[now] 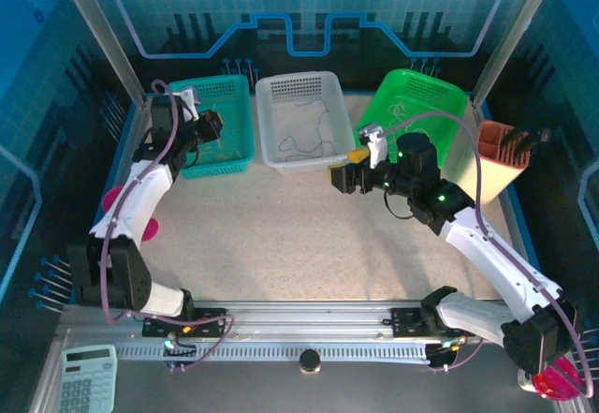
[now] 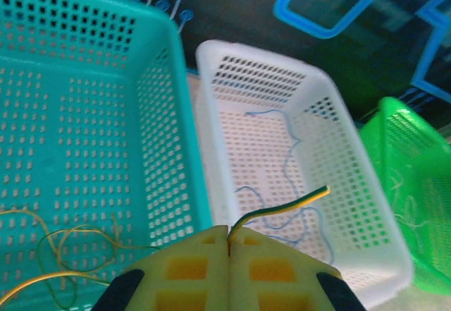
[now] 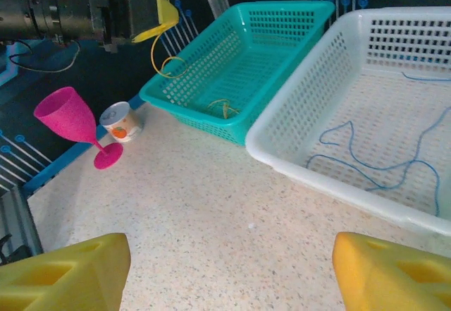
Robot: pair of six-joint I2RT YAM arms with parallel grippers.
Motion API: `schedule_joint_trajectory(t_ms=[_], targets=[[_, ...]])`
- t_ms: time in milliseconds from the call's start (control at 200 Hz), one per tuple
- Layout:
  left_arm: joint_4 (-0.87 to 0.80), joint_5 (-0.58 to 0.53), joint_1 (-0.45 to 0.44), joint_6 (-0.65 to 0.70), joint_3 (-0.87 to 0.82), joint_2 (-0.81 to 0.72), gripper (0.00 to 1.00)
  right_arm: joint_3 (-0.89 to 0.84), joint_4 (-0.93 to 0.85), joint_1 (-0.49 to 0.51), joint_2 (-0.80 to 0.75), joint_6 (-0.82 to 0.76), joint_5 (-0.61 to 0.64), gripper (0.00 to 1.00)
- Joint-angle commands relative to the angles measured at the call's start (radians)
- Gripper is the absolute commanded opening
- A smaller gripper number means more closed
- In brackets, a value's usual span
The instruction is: Untangle the cables
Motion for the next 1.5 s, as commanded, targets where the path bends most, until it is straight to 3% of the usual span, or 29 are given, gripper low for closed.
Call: schedule_joint_trajectory(t_ms=[0, 120, 245, 330, 660, 805, 885, 970, 1071, 1241, 1311, 1401, 1496], targets=[[-0.036, -0.014, 0.02, 0.046, 0.063, 0.073, 0.0, -0.02, -0.038, -0.035, -0.03, 0.011, 0.029, 0.78], [-0.066, -0.008, 0.033, 0.076, 0.096, 0.147, 0.16, -0.029, -0.058, -0.059, -0.042, 0.013, 0.028, 0.78], [-0.085, -0.007, 0.039, 0.068, 0.113, 0.182, 0.72, -0.039, -0.073, -0.075, -0.057, 0.011, 0.033, 0.78], [-0.093, 0.002, 0.039, 0.058, 0.126, 0.175, 0.99, -0.046, -0.081, -0.086, -0.065, 0.013, 0.032, 0.78], [-0.026, 0.12, 0.038, -0.006, 0.052, -0.002, 0.99, -0.052, -0.09, -0.102, -0.066, 0.017, 0.029, 0.81], [0.033, 0.14, 0.031, -0.035, -0.079, -0.141, 0.99, -0.056, -0.096, -0.107, -0.062, 0.017, 0.052, 0.86], [0.063, 0.137, 0.023, -0.06, -0.159, -0.222, 0.99, -0.063, -0.096, -0.11, -0.06, 0.019, 0.079, 1.0], [0.093, 0.132, 0.009, -0.082, -0.252, -0.304, 0.99, -0.074, -0.089, -0.112, -0.055, 0.022, 0.106, 1.0], [0.11, 0.067, -0.033, -0.056, -0.348, -0.396, 0.99, -0.091, -0.078, -0.113, -0.05, 0.035, 0.189, 1.0], [0.179, -0.178, -0.127, 0.086, -0.495, -0.544, 0.99, -0.142, -0.031, -0.113, -0.01, 0.078, 0.433, 1.0], [0.31, -0.275, -0.148, 0.168, -0.603, -0.586, 0.99, -0.217, 0.084, -0.12, -0.001, 0.084, 0.568, 1.0], [0.539, -0.393, -0.154, 0.234, -0.754, -0.612, 0.99, -0.291, 0.208, -0.125, 0.025, -0.039, 0.692, 1.0], [0.574, -0.506, -0.154, 0.32, -0.803, -0.595, 0.99, -0.324, 0.252, -0.137, 0.079, -0.093, 0.85, 1.0]])
